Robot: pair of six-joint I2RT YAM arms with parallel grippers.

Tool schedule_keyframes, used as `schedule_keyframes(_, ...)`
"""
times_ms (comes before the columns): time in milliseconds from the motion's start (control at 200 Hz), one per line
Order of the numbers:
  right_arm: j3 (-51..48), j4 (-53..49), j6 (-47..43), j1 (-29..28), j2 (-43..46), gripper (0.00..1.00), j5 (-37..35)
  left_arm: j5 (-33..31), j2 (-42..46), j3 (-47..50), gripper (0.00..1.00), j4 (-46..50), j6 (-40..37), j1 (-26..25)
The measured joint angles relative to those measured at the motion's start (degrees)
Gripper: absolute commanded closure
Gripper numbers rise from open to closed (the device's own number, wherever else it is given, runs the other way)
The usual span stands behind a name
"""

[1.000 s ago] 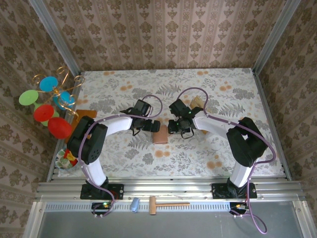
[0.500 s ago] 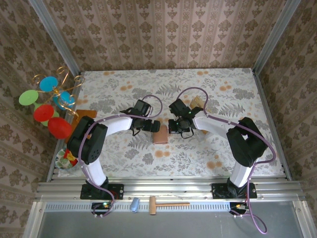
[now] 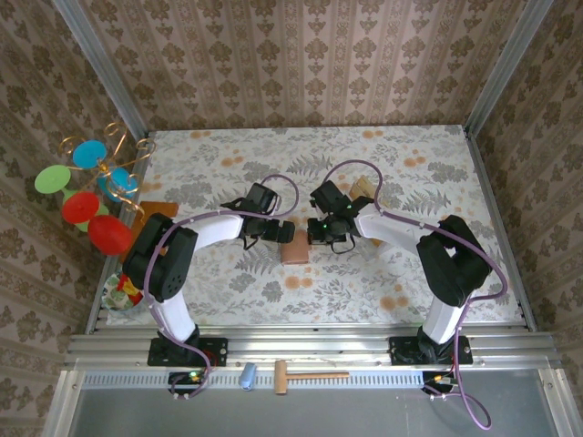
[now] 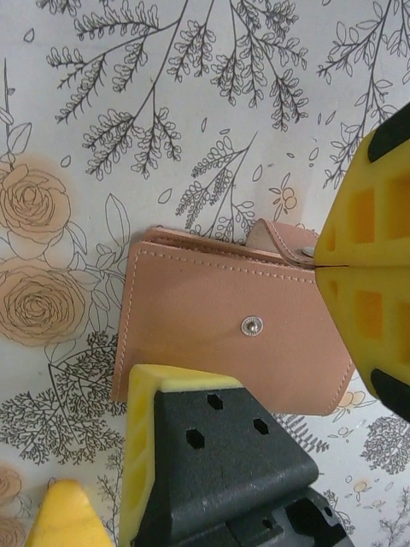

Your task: Put the credit cards into the card holder

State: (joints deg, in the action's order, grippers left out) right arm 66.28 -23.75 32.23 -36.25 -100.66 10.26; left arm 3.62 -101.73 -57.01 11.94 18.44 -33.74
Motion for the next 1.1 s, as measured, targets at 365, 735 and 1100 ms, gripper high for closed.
schedule_keyframes(365,0.0,4.31,2.32,0.0,-0.74,1.0,4.37,0.0,0.22,0.39,0.0,-0.44,-0.02,0.0)
schedule_keyframes(735,0.0,8.61,4.66,0.0,-5.77,1.0,7.69,0.0,0.22,0.42,0.0,-0.57,0.0,0.0)
schedule_keyframes(1100,0.0,10.56,5.77,-0.02,-7.39,1.0,9.29,0.0,0.22,0.44,0.0,-0.68,0.44,0.0)
